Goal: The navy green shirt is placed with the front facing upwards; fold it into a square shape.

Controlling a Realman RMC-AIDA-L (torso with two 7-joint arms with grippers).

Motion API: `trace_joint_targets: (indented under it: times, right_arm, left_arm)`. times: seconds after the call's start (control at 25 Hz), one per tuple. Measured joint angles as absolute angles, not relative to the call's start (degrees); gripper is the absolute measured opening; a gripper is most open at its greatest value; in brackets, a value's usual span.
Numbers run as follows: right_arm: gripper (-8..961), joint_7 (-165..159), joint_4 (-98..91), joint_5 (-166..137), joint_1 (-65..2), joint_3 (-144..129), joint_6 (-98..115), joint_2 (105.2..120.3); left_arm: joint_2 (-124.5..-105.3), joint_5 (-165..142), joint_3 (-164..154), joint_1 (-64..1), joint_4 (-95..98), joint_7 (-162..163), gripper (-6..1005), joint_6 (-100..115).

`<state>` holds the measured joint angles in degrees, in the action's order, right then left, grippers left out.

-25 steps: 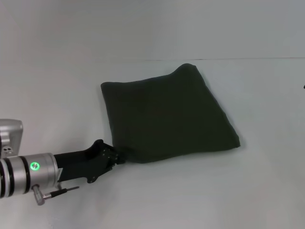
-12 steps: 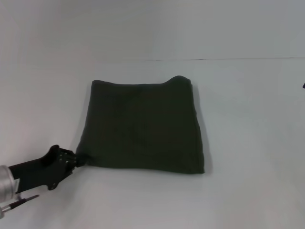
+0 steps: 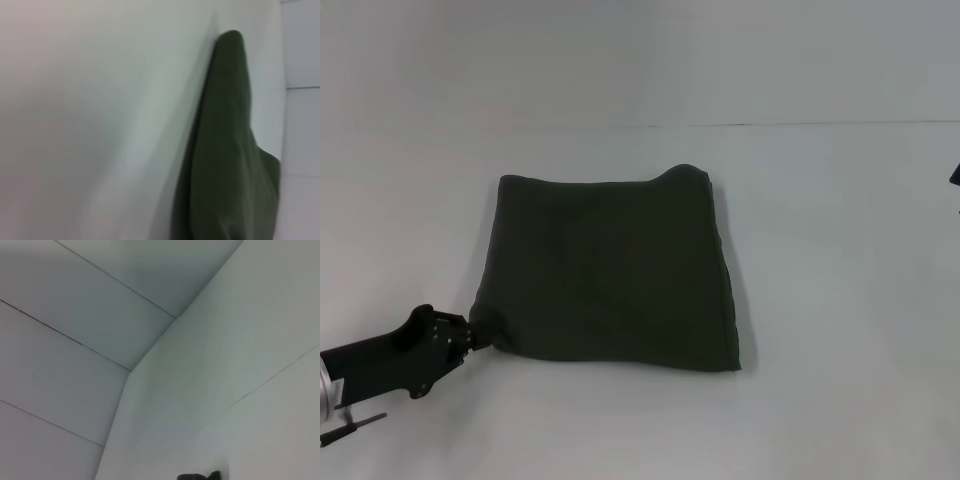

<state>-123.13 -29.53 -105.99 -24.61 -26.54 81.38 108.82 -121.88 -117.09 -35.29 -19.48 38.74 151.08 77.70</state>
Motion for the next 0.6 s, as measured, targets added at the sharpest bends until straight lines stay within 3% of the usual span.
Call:
trace_joint_targets:
  times: [0.36,0.6]
  right_arm:
    - [855,-123.20,-29.58,-107.05,-24.56,-27.17,81.41,108.16]
    - [855,-121.83,-30.78,-110.79,-25.61,-27.65,82.42,107.82]
  left_arm:
    - [-120.42,-118.49,-26.43,-17.76,40.25,145.01,210,85.76]
    - [-119.62,-112.11,-14.42,-16.98,44.27,127.12,343,96.75]
